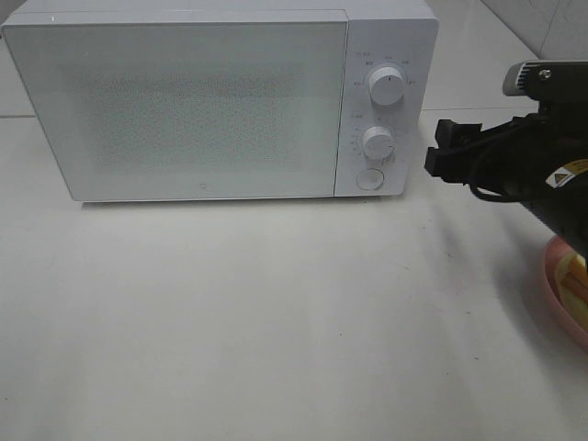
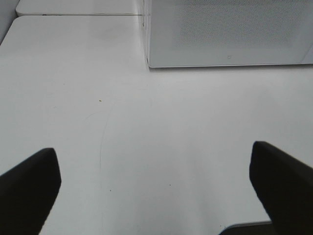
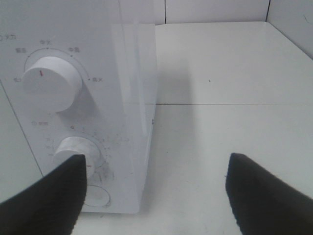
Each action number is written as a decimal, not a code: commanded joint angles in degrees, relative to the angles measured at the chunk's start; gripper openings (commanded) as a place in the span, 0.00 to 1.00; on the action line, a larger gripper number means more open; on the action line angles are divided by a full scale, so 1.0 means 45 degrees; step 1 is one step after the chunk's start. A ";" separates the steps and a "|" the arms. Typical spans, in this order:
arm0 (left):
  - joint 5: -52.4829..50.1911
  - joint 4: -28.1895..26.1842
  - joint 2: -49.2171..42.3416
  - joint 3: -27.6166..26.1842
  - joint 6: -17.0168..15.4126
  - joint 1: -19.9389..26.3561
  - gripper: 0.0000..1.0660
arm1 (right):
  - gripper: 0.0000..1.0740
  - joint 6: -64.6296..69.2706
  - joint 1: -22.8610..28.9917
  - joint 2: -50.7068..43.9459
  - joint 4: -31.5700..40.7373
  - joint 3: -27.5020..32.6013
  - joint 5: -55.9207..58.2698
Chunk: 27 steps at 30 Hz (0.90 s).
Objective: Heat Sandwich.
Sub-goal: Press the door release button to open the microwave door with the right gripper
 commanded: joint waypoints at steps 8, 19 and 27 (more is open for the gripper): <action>0.0000 -0.0102 -0.0204 0.0025 -0.0013 -0.0051 0.92 | 0.71 -0.0306 0.2088 0.0917 0.1859 0.0000 -0.1299; 0.0000 -0.0102 -0.0204 0.0025 -0.0013 -0.0051 0.92 | 0.71 -0.0306 0.4444 0.1642 0.4265 0.0000 -0.1642; 0.0000 -0.0102 -0.0204 0.0025 -0.0013 -0.0051 0.92 | 0.69 0.0879 0.4915 0.1642 0.4698 0.0000 -0.1553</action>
